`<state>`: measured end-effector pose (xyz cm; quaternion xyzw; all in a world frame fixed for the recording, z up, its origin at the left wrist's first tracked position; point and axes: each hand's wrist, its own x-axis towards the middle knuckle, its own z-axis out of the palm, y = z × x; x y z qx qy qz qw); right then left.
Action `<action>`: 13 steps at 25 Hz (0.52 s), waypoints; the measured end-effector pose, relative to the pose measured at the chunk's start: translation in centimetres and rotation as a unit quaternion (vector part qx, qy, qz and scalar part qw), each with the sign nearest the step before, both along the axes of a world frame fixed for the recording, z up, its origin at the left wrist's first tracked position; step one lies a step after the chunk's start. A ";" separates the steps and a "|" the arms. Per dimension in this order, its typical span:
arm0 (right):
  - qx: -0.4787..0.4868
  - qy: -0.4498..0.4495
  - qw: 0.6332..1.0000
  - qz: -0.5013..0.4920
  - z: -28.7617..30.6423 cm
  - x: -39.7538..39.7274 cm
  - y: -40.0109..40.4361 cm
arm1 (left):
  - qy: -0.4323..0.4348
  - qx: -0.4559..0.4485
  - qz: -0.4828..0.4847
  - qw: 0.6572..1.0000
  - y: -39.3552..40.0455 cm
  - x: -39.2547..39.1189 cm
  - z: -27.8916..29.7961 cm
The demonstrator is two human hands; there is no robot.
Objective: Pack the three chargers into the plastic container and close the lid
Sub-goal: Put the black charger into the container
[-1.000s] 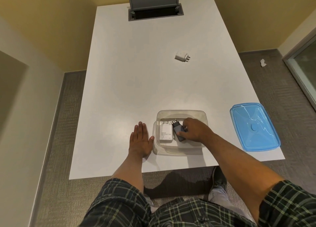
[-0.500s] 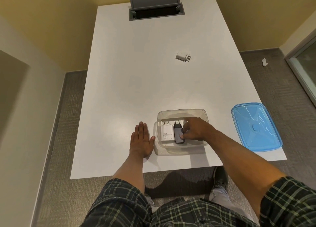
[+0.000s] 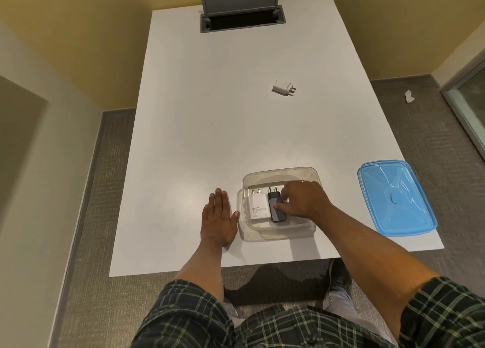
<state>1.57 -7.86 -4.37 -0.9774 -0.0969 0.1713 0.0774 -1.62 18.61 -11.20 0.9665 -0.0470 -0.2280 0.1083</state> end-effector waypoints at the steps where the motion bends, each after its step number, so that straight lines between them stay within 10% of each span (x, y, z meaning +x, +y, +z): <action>1: -0.005 -0.034 0.999 -0.007 0.0 0.0 0.3 | -0.024 -0.001 0.005 1.000 -0.1 -0.3 -0.1; 13: 0.080 -0.205 0.962 -0.160 3.2 7.1 2.9 | -0.100 -0.036 0.007 0.994 -1.2 5.0 -0.2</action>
